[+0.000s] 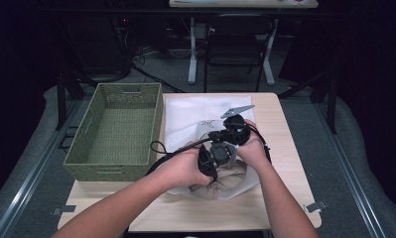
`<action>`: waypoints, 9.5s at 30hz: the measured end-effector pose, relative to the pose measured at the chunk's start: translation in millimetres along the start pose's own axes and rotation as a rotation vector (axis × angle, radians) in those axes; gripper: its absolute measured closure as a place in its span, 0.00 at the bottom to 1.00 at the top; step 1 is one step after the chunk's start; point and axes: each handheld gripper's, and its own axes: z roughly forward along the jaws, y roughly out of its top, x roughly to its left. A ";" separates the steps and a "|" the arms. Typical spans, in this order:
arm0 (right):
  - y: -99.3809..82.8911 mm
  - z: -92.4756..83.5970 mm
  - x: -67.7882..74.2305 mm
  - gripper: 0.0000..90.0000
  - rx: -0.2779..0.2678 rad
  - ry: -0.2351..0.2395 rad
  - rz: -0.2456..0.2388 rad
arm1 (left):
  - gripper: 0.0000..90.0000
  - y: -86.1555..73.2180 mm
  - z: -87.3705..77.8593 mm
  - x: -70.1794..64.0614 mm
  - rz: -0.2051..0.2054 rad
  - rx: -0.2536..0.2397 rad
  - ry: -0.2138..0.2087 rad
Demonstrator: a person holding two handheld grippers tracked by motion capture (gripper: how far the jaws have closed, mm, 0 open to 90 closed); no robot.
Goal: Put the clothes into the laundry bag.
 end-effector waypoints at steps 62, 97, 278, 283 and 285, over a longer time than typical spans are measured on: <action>-3.1 -6.9 -4.2 0.98 0.005 0.055 0.013 | 0.78 -2.2 28.3 17.8 -0.042 -0.048 -0.058; -6.5 -19.1 -2.1 0.98 0.000 0.044 0.006 | 0.77 -2.5 34.8 26.5 -0.178 -0.096 -0.058; -8.6 -22.9 19.5 0.98 0.009 0.074 -0.031 | 0.91 -67.9 99.1 35.7 -0.414 -0.546 0.044; -8.7 -23.1 19.4 0.98 0.010 0.074 -0.031 | 0.91 -62.4 99.9 42.4 -0.432 -0.556 0.055; -8.8 -22.7 19.7 0.98 0.011 0.073 -0.032 | 0.91 -60.1 100.0 45.3 -0.433 -0.557 0.060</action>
